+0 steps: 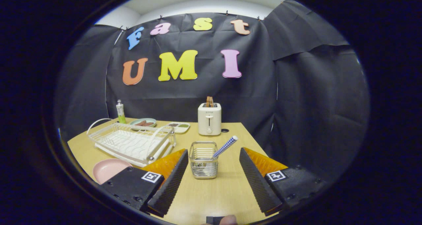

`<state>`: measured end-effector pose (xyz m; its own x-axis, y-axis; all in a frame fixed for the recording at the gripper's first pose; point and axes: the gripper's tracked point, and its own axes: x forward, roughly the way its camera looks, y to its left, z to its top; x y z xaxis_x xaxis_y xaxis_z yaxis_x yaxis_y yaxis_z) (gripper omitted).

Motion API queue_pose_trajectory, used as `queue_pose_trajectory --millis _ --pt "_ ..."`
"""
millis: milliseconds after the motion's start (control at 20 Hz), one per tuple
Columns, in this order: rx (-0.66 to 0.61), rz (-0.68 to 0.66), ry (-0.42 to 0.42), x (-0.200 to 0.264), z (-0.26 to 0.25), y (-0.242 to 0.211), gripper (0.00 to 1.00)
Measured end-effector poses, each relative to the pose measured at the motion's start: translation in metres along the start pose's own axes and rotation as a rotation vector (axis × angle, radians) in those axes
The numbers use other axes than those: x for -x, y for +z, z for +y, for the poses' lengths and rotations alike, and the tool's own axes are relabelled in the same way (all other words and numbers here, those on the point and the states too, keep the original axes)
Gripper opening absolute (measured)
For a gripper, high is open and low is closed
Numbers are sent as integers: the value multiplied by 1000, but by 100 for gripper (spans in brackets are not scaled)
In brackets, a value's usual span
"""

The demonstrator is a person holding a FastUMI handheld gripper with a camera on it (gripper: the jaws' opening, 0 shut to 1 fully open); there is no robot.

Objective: Take the plate from the dish rack, then take the spoon from the basket and place it into the plate.

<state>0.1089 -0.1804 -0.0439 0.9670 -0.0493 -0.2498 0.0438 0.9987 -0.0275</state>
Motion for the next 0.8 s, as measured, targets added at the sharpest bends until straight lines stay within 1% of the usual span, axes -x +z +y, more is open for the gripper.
queue_pose_trajectory --millis 100,200,300,400,550,600,650,700,800 --pt "-17 10 21 -29 -5 -3 100" --pt "-75 37 48 -51 -10 -9 100" --pt "-107 42 52 -70 -14 -8 99" --pt "-119 31 63 -80 -14 -3 86" --pt "-140 49 82 -87 -8 -2 56" --pt "-137 55 79 -89 -7 -2 51" --pt "-131 59 76 -89 -7 -1 41" --pt "-132 65 85 -88 -6 2 37" --pt "-150 81 122 -86 5 7 32"
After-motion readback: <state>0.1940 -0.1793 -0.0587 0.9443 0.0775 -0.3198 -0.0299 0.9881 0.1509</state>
